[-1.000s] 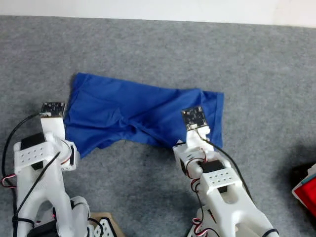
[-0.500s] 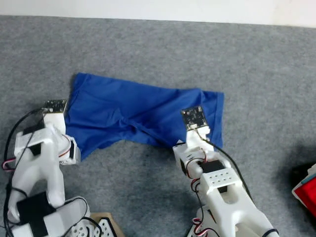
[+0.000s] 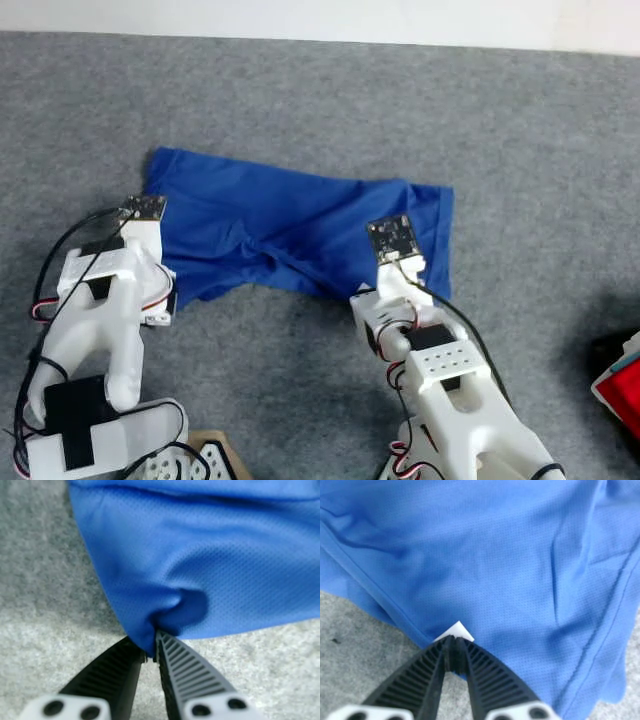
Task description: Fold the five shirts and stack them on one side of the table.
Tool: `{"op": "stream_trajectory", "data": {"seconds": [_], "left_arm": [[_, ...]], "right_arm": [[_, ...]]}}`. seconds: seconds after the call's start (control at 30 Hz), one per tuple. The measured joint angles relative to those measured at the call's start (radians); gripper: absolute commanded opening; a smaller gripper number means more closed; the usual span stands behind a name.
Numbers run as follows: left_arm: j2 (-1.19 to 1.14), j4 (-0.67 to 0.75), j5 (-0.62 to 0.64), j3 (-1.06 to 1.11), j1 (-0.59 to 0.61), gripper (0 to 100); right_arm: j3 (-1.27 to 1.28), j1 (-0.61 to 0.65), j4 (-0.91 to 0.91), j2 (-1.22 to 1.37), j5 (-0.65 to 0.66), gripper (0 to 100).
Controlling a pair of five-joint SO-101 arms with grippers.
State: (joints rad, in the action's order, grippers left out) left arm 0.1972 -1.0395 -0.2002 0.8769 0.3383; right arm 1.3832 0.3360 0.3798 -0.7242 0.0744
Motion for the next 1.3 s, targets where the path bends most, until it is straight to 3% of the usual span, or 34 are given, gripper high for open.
{"op": "stream_trajectory", "data": {"seconds": [0.23, 0.47, 0.87, 1.0, 1.3], "left_arm": [[-0.002, -0.064, 0.014, -0.112, -0.023, 1], [-0.002, -0.252, 0.252, -0.35, -0.037, 1], [-0.028, -0.33, 0.387, -0.624, -0.192, 1], [-0.127, -0.33, 0.436, -0.746, -0.201, 1], [-0.586, -0.33, 0.46, -1.111, -0.201, 2]], "right_arm": [[0.0, 0.0, 0.0, 0.0, 0.0, 0.7], [0.0, 0.0, 0.0, 0.0, 0.0, 0.7], [0.0, 0.0, 0.0, 0.0, 0.006, 0.7], [0.0, 0.0, 0.0, 0.0, 0.006, 0.7], [0.0, 0.0, 0.0, 0.0, 0.006, 0.7]]}}
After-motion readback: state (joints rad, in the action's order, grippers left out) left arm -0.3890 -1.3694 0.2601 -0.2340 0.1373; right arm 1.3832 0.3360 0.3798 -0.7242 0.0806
